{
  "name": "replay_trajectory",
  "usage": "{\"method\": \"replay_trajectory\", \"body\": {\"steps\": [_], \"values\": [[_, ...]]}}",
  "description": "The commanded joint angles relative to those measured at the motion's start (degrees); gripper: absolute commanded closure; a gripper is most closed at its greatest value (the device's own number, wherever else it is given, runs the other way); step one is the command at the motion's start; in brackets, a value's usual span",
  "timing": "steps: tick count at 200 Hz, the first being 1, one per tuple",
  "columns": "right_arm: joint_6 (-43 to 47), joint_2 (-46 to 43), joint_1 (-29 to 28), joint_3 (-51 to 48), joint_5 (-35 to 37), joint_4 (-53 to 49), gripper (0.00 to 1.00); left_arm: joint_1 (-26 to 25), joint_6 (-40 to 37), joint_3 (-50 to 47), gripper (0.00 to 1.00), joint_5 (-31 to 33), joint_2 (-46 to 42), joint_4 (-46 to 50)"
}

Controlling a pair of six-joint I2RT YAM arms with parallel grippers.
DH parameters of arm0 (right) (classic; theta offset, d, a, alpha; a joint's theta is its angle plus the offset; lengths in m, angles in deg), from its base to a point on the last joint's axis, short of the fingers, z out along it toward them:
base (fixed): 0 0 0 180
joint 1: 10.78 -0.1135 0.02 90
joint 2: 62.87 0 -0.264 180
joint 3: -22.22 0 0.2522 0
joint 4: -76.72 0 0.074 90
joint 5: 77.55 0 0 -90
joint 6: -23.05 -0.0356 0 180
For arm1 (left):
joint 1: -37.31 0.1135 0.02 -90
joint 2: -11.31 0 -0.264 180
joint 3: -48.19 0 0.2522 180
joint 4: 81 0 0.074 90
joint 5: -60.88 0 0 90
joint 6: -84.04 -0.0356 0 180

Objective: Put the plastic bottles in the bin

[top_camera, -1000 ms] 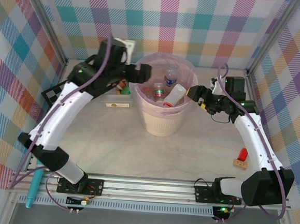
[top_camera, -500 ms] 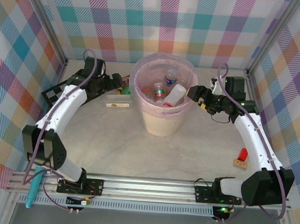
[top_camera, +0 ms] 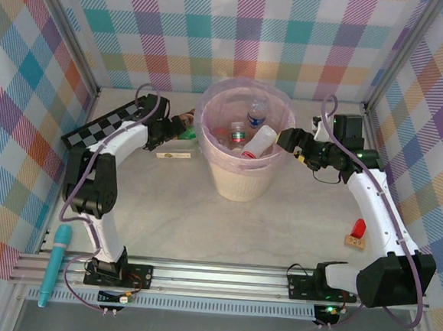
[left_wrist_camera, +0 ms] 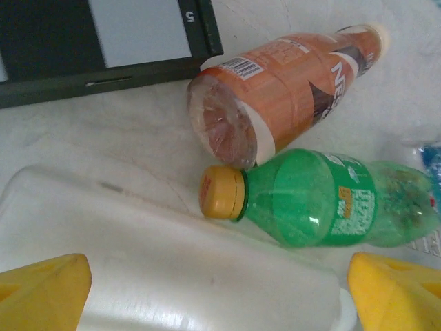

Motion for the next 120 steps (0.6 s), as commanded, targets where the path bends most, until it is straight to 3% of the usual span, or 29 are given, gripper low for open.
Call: {"method": "replay_trajectory", "body": {"steps": [1, 58, 120], "values": [[2.9, -0.6, -0.2, 0.7, 2.4, -5.1, 0.04, 0.1, -9.9, 5.7, 0.05, 1.3, 3.2, 4.4], [3.3, -0.4, -0.1, 1.4, 3.1, -6.0, 0.04, -0.1, -27.5, 14.4, 0.07, 3.9, 9.9, 17.3], [3.2, 0.3, -0.1, 1.5, 3.0, -5.6, 0.04, -0.2, -35.4, 17.5, 0.08, -0.5, 11.4, 28.3]]}}
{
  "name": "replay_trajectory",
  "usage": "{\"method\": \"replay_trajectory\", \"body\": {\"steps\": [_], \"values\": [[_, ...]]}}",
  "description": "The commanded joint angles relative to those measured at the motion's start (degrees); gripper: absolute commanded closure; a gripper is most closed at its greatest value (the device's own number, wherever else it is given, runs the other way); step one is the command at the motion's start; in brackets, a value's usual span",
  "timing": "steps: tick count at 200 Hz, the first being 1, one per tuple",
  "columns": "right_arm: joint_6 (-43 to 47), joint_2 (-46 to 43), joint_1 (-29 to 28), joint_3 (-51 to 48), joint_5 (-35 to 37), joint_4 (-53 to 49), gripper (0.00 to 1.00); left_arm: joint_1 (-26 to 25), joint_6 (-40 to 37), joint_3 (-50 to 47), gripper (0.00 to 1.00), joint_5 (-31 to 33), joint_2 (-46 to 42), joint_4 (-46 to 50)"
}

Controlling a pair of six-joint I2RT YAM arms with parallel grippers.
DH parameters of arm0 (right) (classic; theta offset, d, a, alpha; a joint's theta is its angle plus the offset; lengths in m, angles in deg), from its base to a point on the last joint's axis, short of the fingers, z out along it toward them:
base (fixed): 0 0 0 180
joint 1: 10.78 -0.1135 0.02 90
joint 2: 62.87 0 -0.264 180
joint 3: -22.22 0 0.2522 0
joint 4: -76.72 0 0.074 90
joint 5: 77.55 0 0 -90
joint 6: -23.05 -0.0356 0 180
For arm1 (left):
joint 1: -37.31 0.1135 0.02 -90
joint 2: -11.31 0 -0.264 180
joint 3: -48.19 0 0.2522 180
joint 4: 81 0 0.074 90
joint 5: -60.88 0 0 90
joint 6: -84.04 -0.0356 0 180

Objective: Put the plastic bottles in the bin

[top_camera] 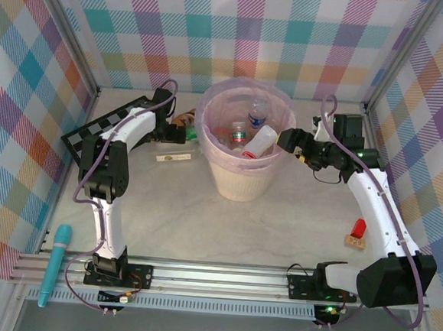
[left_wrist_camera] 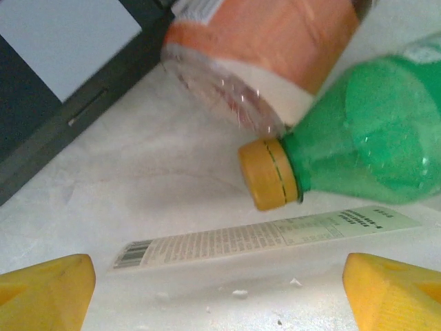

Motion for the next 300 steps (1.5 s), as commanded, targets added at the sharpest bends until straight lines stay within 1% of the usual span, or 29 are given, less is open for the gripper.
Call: {"method": "replay_trajectory", "body": {"steps": [1, 33, 48, 68, 84, 90, 96, 118, 133, 143, 152, 165, 170, 184, 201, 217, 228, 244, 255, 273, 283, 300], "values": [[2.1, 0.3, -0.1, 0.5, 1.5, -4.0, 0.04, -0.1, -5.4, 2.7, 0.08, -2.9, 1.5, 8.7], [2.0, 0.1, -0.1, 0.2, 1.7, -3.8, 0.04, -0.4, -5.5, 1.5, 0.11, -5.8, -0.1, 12.8], [2.0, 0.1, -0.2, 0.1, 1.8, -3.7, 0.04, -0.8, -5.1, -0.7, 0.12, -7.1, -2.5, 13.1], [2.0, 0.2, -0.1, -0.1, 1.6, -3.7, 0.04, -1.0, -3.3, -3.2, 0.13, -7.0, -6.4, 13.0], [2.1, 0.2, -0.1, 0.0, 1.6, -3.5, 0.04, -1.0, -1.4, -4.9, 0.13, -5.4, -10.1, 12.1], [2.1, 0.2, -0.1, 0.0, 1.5, -3.5, 0.04, -1.0, -0.4, -5.4, 0.12, -4.6, -11.8, 11.2], [2.2, 0.3, -0.2, 0.0, 1.6, -3.5, 0.04, -0.9, 1.5, -6.2, 0.1, -2.8, -13.8, 10.0], [2.1, 0.3, -0.2, -0.3, 1.3, -3.3, 0.04, -1.0, 8.2, -9.3, 0.07, 2.5, -21.1, 5.9], [1.9, 0.1, -0.2, -0.7, 1.2, -2.8, 0.04, -0.9, 8.0, -12.1, 0.06, 3.1, -25.1, 2.6], [1.8, 0.0, -0.1, -0.9, 1.1, -2.7, 0.04, -0.8, 7.4, -12.4, 0.04, 4.7, -25.9, 3.1], [1.8, -0.1, -0.2, -0.9, 0.9, -2.7, 0.04, -0.8, 5.2, -11.5, 0.04, 3.4, -25.6, 5.1], [1.8, -0.3, -0.1, -0.9, 1.0, -2.7, 0.04, -1.4, -4.0, -11.9, 0.02, -3.8, -25.5, 6.2], [1.8, -0.3, -0.1, -0.9, 0.9, -2.6, 0.04, -1.7, -7.4, -12.3, 0.01, -5.3, -25.4, 6.9], [1.8, -0.2, -0.1, -0.9, 0.8, -2.5, 0.04, -3.0, -16.7, -13.5, 0.0, -8.0, -25.5, 8.8], [1.7, -0.2, -0.2, -1.0, 0.7, -2.4, 0.04, -3.5, -23.6, -15.4, 0.0, -8.5, -25.8, 8.2], [1.7, -0.2, -0.1, -1.0, 0.7, -2.5, 0.04, -3.5, -27.6, -16.5, 0.0, -7.5, -25.7, 6.1], [1.6, -0.2, -0.2, -0.8, 0.7, -2.5, 0.04, -3.4, -30.0, -16.3, 0.0, -8.2, -24.5, 5.3], [1.6, -0.4, -0.2, -0.9, 0.7, -2.5, 0.04, -2.9, -33.3, -14.5, 0.0, -11.8, -21.0, 6.9], [1.5, -0.5, -0.2, -0.9, 0.8, -2.6, 0.04, -2.6, -35.1, -13.8, 0.0, -12.7, -18.7, 6.5], [1.3, -0.6, -0.1, -0.9, 1.0, -2.6, 0.04, -2.4, -37.4, -14.7, 0.0, -13.7, -15.9, 3.4], [1.3, -0.5, -0.1, -0.7, 1.0, -2.7, 0.04, -2.1, -38.5, -15.3, 0.0, -15.4, -14.3, 2.0], [1.3, -0.4, -0.2, -0.2, 1.0, -3.3, 0.04, -2.1, -38.9, -14.9, 0.0, -16.2, -11.6, 1.8]]}}
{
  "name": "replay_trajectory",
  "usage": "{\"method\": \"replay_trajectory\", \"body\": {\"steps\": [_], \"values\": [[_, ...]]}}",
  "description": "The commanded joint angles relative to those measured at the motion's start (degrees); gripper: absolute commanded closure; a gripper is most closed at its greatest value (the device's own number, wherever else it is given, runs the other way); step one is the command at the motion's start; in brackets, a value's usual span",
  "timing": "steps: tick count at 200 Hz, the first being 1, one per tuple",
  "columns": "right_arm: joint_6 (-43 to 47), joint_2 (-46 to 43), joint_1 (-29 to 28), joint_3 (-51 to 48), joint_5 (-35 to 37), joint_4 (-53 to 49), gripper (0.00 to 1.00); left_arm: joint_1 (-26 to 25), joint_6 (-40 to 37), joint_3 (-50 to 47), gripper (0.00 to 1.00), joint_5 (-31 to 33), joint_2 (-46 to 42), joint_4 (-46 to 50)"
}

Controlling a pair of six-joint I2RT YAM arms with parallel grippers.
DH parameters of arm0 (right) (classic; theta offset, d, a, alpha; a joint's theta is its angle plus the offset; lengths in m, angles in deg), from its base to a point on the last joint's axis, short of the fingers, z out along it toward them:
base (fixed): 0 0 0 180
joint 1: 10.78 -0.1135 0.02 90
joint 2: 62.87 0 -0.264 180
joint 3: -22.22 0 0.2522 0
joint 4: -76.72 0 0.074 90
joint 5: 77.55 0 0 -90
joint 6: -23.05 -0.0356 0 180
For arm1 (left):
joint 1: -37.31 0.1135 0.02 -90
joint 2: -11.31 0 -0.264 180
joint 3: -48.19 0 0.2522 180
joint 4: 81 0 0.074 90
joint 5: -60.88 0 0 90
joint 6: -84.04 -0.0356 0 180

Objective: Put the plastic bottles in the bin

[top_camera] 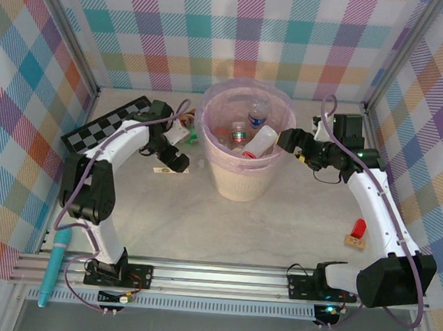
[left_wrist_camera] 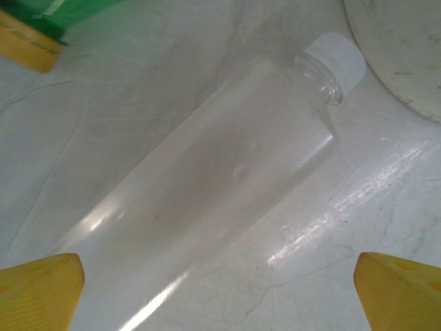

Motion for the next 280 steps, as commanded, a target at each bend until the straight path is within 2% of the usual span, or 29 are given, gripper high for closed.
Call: {"method": "replay_trajectory", "body": {"steps": [1, 68, 80, 102, 140, 173, 215, 230, 280], "values": [[1.3, -0.4, -0.2, -0.1, 0.9, -3.4, 0.04, 0.6, -4.6, 0.1, 0.0, -3.7, 2.7, -1.7], [1.8, 0.2, -0.1, 0.2, 1.3, -3.8, 0.04, 1.0, -0.5, 0.6, 0.0, -0.8, 7.4, -3.2], [1.7, 0.2, -0.1, 0.2, 1.3, -3.9, 0.04, 1.0, 0.8, 0.0, 0.04, -0.1, 7.1, -3.6], [1.8, 0.2, -0.2, 0.3, 1.3, -3.9, 0.04, 1.0, 3.3, -1.4, 0.19, 0.8, 5.9, -5.1], [1.8, 0.2, -0.2, 0.5, 1.3, -3.9, 0.04, 1.0, 6.9, -3.1, 0.33, 1.3, 3.9, -4.6], [1.7, 0.3, -0.2, 0.6, 1.0, -3.9, 0.04, 1.0, 9.9, -4.6, 0.5, 3.0, 2.2, -4.1], [1.7, -0.2, -0.2, 0.6, 1.2, -3.9, 0.04, 1.0, 15.3, -3.3, 0.52, 6.3, -0.8, -1.9], [1.6, -0.2, -0.1, 0.7, 1.0, -3.9, 0.04, 1.0, 18.6, -2.6, 0.59, 7.4, -2.6, -0.9], [1.6, -1.0, -0.1, 0.3, 0.8, -3.7, 0.04, 1.0, 27.8, -0.8, 0.62, 10.7, -12.6, 1.7]]}}
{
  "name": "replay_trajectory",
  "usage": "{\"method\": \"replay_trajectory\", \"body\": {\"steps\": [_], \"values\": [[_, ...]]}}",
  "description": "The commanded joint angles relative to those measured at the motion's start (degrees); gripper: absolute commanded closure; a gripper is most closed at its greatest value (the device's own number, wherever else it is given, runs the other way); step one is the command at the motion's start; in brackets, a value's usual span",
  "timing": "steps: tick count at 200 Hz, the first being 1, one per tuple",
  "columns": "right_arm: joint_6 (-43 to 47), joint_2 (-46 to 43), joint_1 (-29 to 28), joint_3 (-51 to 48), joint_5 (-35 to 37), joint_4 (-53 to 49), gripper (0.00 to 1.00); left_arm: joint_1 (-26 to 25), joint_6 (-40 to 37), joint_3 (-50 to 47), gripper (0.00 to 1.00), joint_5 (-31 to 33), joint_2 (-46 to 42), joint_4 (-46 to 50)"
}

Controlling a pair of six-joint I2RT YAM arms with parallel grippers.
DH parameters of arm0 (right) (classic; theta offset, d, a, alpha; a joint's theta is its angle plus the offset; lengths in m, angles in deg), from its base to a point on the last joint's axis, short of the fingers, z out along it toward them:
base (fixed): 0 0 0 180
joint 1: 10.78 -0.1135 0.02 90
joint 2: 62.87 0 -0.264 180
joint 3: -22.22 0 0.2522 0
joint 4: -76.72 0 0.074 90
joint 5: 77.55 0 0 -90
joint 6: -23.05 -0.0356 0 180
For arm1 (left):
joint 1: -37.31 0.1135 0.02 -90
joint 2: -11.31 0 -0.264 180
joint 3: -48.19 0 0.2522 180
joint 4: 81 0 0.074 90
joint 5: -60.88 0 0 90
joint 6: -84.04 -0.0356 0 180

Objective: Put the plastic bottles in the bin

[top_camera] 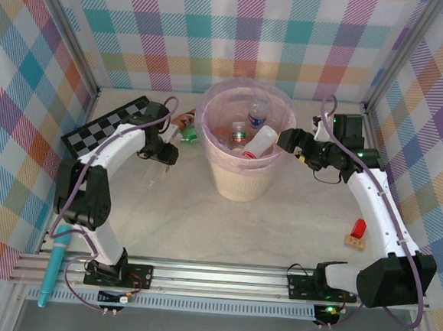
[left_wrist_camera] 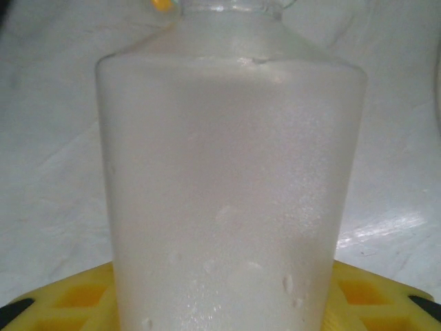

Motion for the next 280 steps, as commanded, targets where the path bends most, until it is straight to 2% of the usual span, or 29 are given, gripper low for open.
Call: {"method": "replay_trajectory", "body": {"steps": [1, 30, 50, 78, 103, 128, 170, 225, 265, 280], "values": [[1.6, -1.0, -0.2, 0.2, 0.8, -3.6, 0.04, 0.6, 6.7, 2.4, 0.62, 2.7, -6.7, 3.2], [1.6, -1.4, -0.2, 0.0, 1.0, -3.4, 0.04, 0.6, 12.8, 3.2, 0.65, 2.7, -16.1, 2.9], [1.7, -1.5, -0.2, 0.2, 0.9, -3.7, 0.04, 0.1, 15.0, 4.7, 0.68, -3.3, -22.2, 1.3], [1.8, -2.0, -0.2, 0.2, 1.2, -4.3, 0.04, -3.9, 16.9, 10.8, 0.74, -5.6, -26.9, 0.5], [1.6, -2.4, -0.1, -0.1, 1.8, -4.3, 0.04, -6.8, 22.3, 13.3, 0.79, -10.3, -28.7, -6.3], [1.2, -2.5, -0.2, -0.4, 1.5, -4.1, 0.04, -10.7, 26.5, 16.6, 0.8, -12.6, -27.0, -10.6], [1.0, -2.7, -0.1, -0.5, 1.6, -4.1, 0.04, -18.9, 26.2, 20.7, 0.81, -8.2, -22.1, -17.8], [0.7, -2.9, -0.2, -0.5, 1.3, -3.8, 0.04, -25.5, 25.0, 34.9, 0.82, -4.4, -5.9, -9.1], [0.7, -2.8, -0.2, -0.3, 1.6, -3.8, 0.04, -27.8, 24.2, 37.4, 0.81, 0.6, -0.1, -4.1], [0.8, -2.4, -0.2, -0.1, 1.5, -3.7, 0.04, -27.8, 24.7, 36.5, 0.77, 1.0, 0.7, -2.9]]}}
